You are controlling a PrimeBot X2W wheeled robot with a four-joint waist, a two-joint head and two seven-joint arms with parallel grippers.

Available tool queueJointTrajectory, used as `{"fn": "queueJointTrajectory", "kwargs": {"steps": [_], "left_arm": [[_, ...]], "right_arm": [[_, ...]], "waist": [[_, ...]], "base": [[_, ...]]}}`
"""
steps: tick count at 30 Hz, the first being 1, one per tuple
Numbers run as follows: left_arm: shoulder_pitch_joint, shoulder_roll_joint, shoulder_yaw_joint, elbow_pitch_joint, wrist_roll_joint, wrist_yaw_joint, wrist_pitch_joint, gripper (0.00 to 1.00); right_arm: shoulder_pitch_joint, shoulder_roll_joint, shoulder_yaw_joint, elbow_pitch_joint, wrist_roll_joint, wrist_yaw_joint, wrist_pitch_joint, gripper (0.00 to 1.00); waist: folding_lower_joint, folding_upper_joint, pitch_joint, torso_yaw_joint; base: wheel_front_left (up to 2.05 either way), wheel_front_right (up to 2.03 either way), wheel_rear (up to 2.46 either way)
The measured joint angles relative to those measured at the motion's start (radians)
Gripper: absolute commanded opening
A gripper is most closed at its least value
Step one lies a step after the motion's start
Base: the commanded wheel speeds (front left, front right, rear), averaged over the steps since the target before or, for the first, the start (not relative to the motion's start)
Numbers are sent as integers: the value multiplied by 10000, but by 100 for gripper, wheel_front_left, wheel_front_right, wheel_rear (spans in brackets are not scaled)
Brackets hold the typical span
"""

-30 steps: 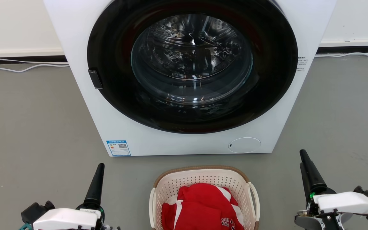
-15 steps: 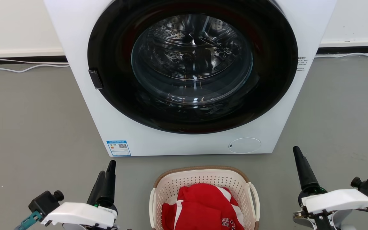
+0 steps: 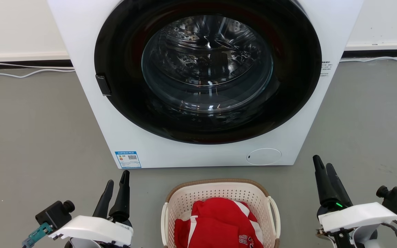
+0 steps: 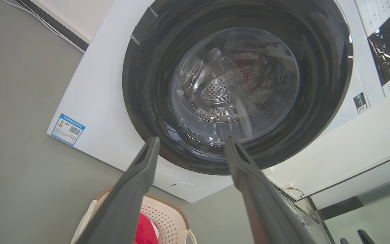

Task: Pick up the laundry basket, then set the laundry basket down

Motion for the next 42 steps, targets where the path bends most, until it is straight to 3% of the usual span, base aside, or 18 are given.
{"fn": "queueJointTrajectory", "kwargs": {"steps": [42], "left_arm": [[-47, 63, -711, -930, 4395, 573, -1246, 100]], "right_arm": [[-384, -169, 627, -244, -4466, 4, -1208, 100]], "waist": [[0, 0, -4, -11]], "base": [[0, 0, 0]]}}
